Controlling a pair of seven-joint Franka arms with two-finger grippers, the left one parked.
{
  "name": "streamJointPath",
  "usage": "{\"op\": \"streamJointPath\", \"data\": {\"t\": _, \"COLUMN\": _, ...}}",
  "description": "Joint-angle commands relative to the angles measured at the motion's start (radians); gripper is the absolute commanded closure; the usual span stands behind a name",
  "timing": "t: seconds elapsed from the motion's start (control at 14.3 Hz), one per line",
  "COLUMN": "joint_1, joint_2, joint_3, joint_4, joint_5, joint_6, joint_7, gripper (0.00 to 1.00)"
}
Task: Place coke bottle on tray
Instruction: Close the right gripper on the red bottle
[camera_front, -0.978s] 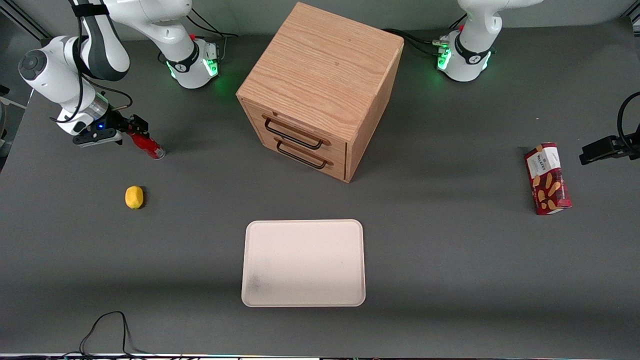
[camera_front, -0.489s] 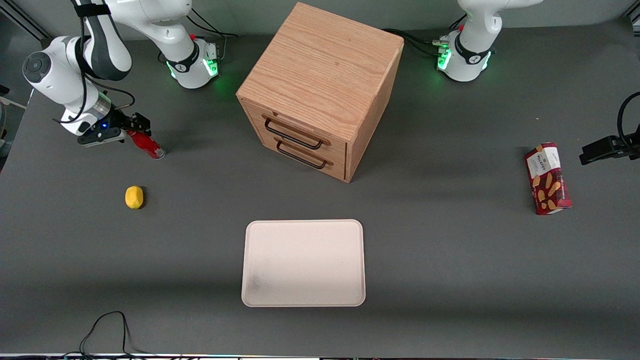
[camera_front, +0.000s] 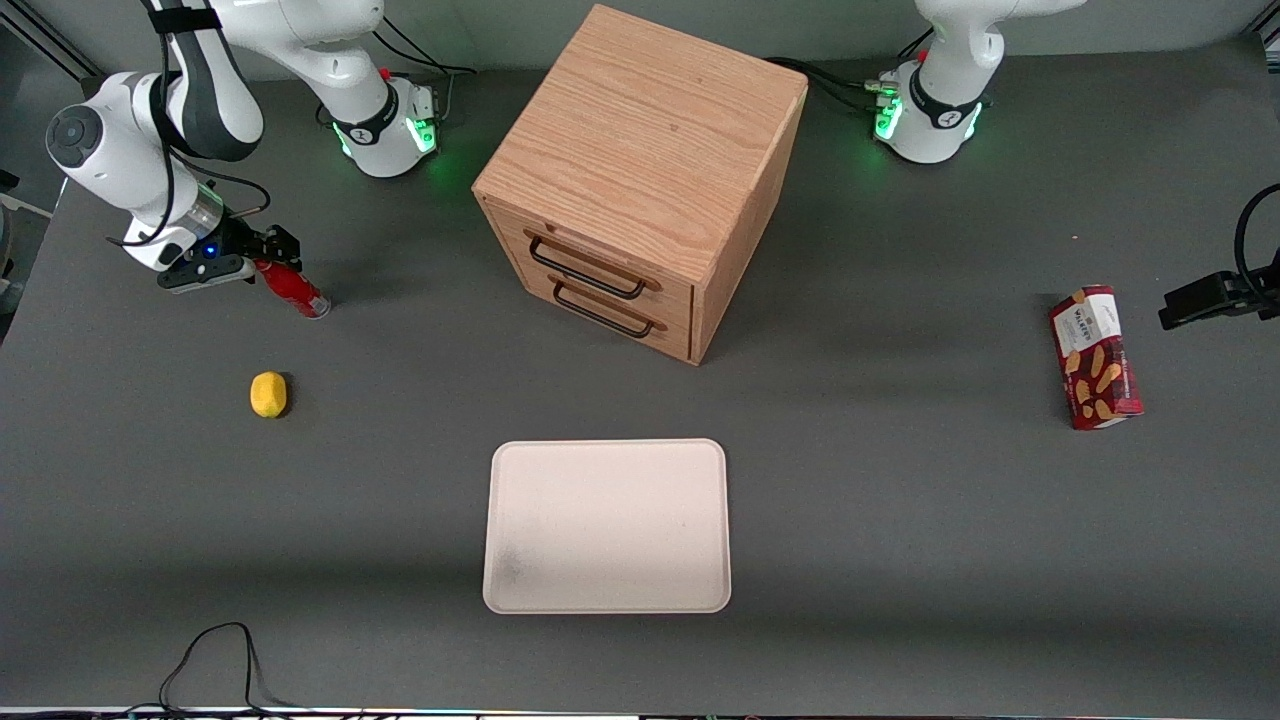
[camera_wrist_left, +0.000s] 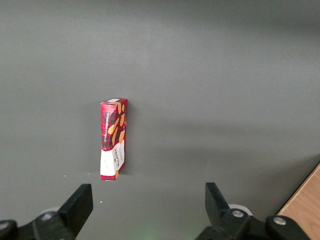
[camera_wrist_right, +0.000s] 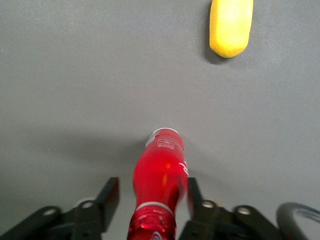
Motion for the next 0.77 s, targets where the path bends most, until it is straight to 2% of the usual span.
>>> {"op": "streamJointPath", "data": {"t": 0.0, "joint_1": 0.004, "joint_2": -0.038, "joint_3": -0.009, "joint_4": -0.017, "joint_5": -0.029, "joint_6": -0.001, "joint_7": -0.011, "gripper": 0.95}}
{"op": "streamJointPath", "data": {"t": 0.14, "joint_1": 0.004, "joint_2": -0.038, "joint_3": -0.007, "joint_4": 0.007, "joint_5": -0.031, "joint_6": -0.055, "joint_7": -0.012, "gripper": 1.00}}
{"op": "streamJointPath", "data": {"t": 0.35, "joint_1": 0.004, "joint_2": -0.040, "joint_3": 0.000, "joint_4": 0.053, "joint_5": -0.034, "joint_6": -0.114, "joint_7": -0.011, "gripper": 1.00}}
{"op": "streamJointPath", "data": {"t": 0.7, "joint_1": 0.004, "joint_2": -0.046, "joint_3": 0.055, "joint_4": 0.226, "joint_5": -0.036, "joint_6": -0.335, "joint_7": -0.007, "gripper": 1.00}}
